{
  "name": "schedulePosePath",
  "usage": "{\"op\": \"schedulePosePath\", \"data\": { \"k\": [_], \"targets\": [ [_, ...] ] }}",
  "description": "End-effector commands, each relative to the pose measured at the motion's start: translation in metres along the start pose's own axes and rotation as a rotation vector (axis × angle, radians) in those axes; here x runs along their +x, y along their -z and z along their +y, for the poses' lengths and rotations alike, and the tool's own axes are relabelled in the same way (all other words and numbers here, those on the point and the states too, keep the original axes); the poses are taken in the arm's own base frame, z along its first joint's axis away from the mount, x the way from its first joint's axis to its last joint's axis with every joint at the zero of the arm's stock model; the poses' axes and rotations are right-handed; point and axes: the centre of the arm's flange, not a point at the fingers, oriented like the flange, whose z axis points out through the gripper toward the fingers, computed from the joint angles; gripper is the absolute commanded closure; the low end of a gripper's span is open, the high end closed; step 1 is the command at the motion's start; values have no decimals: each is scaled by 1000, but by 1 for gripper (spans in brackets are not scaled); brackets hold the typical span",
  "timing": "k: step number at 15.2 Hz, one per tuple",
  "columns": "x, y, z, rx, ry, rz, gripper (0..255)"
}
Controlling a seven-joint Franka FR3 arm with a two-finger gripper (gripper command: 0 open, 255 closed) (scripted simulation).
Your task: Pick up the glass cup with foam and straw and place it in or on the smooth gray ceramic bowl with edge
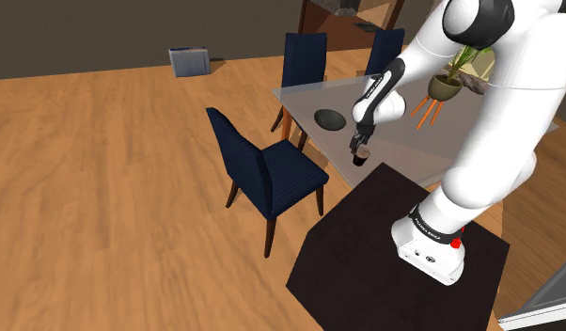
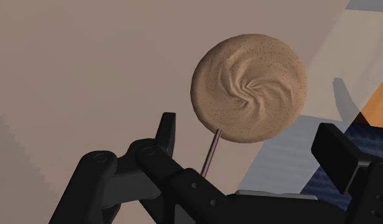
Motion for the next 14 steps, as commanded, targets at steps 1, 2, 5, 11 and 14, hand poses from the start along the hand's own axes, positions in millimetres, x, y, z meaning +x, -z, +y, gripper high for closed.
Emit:
{"op": "schedulePosePath", "data": {
  "k": [1,2,5,11,14],
  "targets": [
    [-1,-9,0,0,0,1,0],
    [-1,-9,0,0,0,1,0],
    [-1,-9,0,0,0,1,0],
    [-1,-8,0,0,0,1,255],
    [-1,-8,0,0,0,1,255]
  ]
}}
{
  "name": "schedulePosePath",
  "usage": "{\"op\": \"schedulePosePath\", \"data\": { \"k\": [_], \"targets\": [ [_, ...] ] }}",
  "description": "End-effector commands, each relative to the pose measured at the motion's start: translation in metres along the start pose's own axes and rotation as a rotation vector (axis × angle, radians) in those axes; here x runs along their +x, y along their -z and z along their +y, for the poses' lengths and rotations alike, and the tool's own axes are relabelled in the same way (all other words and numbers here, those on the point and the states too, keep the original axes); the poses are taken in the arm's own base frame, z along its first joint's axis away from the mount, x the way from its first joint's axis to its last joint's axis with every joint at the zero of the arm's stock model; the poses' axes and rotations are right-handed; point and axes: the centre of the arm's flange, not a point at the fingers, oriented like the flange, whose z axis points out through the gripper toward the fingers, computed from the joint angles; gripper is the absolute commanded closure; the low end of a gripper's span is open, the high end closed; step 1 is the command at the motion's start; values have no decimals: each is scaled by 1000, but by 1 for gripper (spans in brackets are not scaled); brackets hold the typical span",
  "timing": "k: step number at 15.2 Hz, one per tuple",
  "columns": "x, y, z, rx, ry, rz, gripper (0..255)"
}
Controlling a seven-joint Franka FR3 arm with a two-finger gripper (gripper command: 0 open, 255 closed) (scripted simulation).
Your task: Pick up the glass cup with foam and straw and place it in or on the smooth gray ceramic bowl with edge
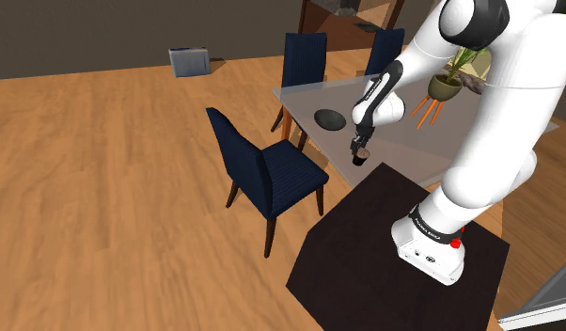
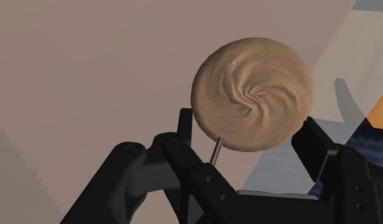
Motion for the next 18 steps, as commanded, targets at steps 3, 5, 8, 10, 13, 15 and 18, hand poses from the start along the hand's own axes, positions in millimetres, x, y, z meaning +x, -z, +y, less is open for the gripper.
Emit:
{"op": "schedulePosePath", "data": {
  "k": [3,5,8,10,13,15,18],
  "targets": [
    [0,0,0,1,0,-1,255],
    [-1,5,0,1,0,-1,255],
    [-2,20,1,1,0,-1,255],
    [-3,31,2,1,0,-1,255],
    [-5,47,4,1,0,-1,255],
    [-6,57,4,1,0,-1,255],
    [-7,73,6,1,0,-1,255]
  ]
}}
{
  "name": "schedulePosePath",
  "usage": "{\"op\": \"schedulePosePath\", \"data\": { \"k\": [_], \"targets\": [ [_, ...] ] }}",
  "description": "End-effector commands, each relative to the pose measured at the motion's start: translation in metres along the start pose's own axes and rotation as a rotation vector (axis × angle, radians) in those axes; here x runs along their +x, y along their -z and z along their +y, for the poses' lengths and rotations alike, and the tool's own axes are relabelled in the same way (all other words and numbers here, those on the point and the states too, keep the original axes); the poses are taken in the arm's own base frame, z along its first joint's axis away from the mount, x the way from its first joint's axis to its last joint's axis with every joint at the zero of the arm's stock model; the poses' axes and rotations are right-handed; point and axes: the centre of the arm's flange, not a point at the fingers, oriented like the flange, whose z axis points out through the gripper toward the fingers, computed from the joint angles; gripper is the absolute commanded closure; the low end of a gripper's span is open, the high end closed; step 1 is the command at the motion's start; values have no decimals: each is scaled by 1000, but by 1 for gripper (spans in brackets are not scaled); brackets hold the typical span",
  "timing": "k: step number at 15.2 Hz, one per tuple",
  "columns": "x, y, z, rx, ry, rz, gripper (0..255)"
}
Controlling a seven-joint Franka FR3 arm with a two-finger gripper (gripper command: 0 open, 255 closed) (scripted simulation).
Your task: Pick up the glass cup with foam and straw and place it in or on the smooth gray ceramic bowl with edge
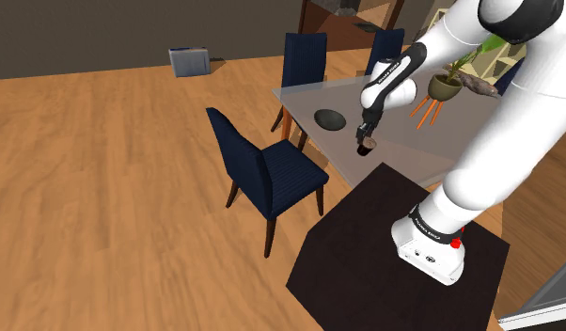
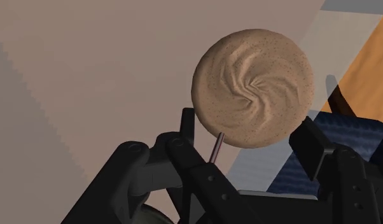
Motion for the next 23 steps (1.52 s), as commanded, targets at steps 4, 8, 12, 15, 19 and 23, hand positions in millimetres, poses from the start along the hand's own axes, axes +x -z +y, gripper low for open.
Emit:
{"op": "schedulePosePath", "data": {
  "k": [4,8,12,15,19,23],
  "targets": [
    [-2,26,2,0,0,0,255],
    [-4,47,4,0,0,0,255],
    [32,54,20,0,0,0,255],
    [20,45,30,15,-27,9,0],
    [12,10,79,79,-136,45,0],
    [-1,-28,126,143,-245,81,0]
  ]
}}
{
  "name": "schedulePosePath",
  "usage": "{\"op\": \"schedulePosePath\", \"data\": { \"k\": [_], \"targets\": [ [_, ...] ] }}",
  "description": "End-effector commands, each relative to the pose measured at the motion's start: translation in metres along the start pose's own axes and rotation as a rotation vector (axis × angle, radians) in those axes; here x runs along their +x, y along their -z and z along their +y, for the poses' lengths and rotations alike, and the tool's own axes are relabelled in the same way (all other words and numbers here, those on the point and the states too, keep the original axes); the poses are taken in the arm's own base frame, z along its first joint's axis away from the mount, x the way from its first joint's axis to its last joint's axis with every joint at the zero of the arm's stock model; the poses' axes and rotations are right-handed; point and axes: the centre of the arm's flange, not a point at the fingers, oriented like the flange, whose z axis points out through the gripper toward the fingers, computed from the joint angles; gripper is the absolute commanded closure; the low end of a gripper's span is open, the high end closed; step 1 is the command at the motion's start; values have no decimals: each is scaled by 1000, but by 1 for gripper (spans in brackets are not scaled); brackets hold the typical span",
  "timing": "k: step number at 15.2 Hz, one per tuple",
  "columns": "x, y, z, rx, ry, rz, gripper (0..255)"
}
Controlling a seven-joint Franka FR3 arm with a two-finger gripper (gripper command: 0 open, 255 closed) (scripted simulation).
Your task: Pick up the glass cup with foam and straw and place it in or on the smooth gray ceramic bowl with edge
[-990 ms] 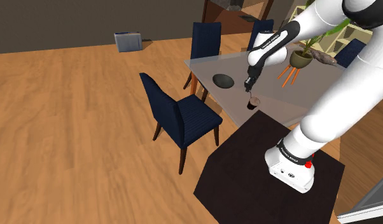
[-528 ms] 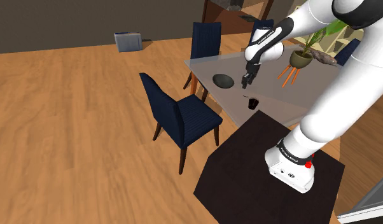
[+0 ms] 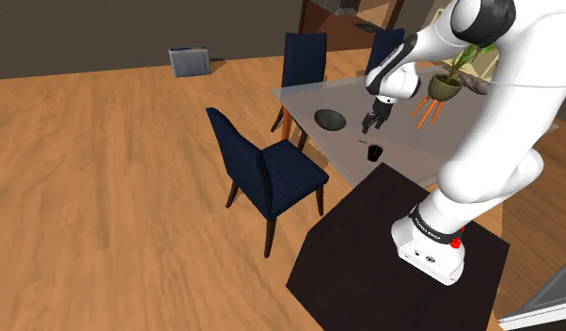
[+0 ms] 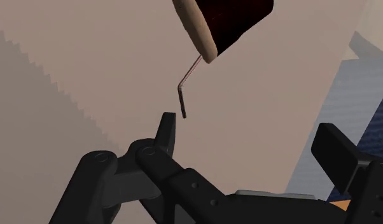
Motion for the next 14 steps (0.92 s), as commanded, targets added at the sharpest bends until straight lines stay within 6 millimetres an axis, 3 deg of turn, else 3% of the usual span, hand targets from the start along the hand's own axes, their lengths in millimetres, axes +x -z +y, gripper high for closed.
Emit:
{"op": "schedulePosePath", "data": {
  "k": [1,8,14],
  "targets": [
    [-6,-14,23,28,-48,18,0],
    [-5,-50,22,28,-48,18,0],
    [-5,-54,22,28,-48,18,0]
  ]
}}
